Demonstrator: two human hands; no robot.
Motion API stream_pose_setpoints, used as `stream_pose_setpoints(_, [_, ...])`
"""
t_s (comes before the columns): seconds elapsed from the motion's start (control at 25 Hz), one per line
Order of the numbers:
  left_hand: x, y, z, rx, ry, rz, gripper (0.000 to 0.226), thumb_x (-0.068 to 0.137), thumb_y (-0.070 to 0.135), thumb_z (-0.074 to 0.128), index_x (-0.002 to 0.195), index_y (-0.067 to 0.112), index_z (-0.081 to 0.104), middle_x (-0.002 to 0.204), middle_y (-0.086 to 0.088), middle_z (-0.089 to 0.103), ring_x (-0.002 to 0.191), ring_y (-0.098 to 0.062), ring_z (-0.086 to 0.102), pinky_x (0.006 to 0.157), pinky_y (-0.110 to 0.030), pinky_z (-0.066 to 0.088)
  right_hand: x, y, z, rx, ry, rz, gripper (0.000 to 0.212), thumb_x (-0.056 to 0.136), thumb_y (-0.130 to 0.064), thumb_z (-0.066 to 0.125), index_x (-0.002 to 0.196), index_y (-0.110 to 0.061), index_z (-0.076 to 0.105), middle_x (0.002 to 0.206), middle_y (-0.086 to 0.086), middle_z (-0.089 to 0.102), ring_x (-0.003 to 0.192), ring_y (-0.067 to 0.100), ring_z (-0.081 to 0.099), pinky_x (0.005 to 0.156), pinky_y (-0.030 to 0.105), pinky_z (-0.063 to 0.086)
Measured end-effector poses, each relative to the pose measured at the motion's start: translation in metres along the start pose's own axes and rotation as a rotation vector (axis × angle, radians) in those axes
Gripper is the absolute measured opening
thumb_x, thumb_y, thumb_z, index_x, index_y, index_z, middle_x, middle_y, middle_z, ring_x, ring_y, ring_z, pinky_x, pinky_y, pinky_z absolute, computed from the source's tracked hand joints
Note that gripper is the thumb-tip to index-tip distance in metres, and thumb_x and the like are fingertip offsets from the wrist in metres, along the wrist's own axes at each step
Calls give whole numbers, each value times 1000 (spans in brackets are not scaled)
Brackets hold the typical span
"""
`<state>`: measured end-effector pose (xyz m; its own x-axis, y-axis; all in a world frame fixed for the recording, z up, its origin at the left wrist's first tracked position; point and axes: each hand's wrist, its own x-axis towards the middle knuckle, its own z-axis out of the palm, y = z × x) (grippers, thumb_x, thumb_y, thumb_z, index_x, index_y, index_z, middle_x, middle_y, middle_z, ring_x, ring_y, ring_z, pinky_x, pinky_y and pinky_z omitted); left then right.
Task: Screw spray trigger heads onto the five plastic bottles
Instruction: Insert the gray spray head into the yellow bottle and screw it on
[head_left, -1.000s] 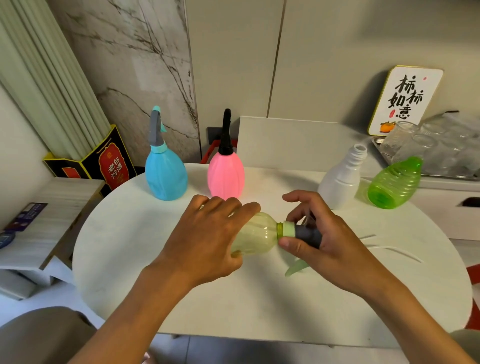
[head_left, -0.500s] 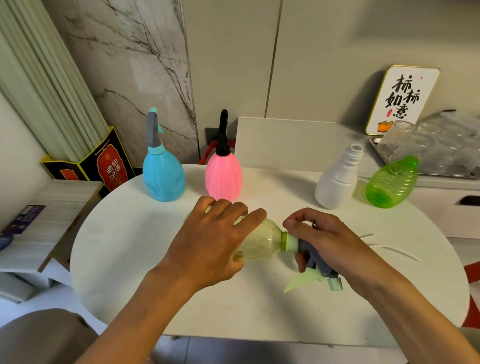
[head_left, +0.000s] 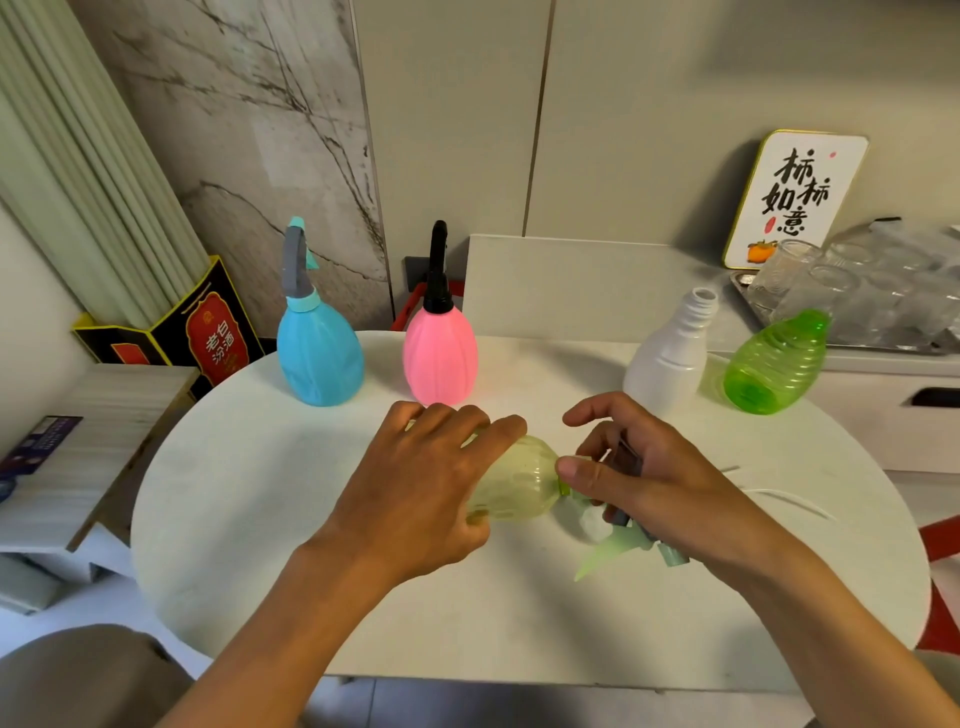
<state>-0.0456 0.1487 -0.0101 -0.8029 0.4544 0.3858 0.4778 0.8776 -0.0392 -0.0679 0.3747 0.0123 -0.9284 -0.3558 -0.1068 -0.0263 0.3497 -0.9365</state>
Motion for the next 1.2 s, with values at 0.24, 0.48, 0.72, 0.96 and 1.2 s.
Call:
stream_pose_setpoints(0.24, [-2, 9, 2, -73, -129, -22, 76, 60, 43, 78, 128, 35, 46, 111, 9, 66, 92, -16, 61, 86, -34, 47, 2, 2, -5, 21, -41, 158, 14, 86, -35, 74, 85, -22, 71, 64, 4, 62, 53, 19, 60, 55, 32, 47])
stream_pose_setpoints(0.48, [6, 9, -21, -1217, -312, -394, 74, 58, 35, 88, 120, 48, 51, 112, 17, 68, 103, -6, 66, 87, -34, 59, 4, -1, -10, 948, -229, -8, 45, 94, -32, 54, 128, -3, 60, 134, 33, 52, 123, 45, 53, 102, 55, 37])
stream_pose_setpoints(0.72, [7, 31, -21, -1857, -710, -203, 58, 68, 6, 70, 124, 8, 56, 111, -20, 64, 99, -31, 64, 92, -44, 50, 0, 2, 4, 945, -336, -281, 45, 85, -25, 75, 123, -2, 66, 129, 24, 65, 131, 39, 52, 112, 52, 37])
stream_pose_setpoints(0.96, [4, 40, -12, -1840, -534, -341, 53, 65, 13, 74, 117, 8, 61, 107, -19, 63, 98, -34, 61, 96, -61, 45, 1, -7, 6, 816, -158, -218, 41, 78, -37, 81, 109, -13, 71, 96, 10, 72, 97, 28, 65, 82, 44, 54])
stream_pose_setpoints(1.2, [10, 55, -14, -1386, -202, -562, 53, 59, 35, 86, 107, 35, 63, 98, 5, 74, 89, -11, 72, 85, -42, 60, 2, -5, 9, 739, 120, -188, 37, 73, -32, 79, 105, -14, 76, 98, 13, 76, 91, 24, 72, 73, 34, 58])
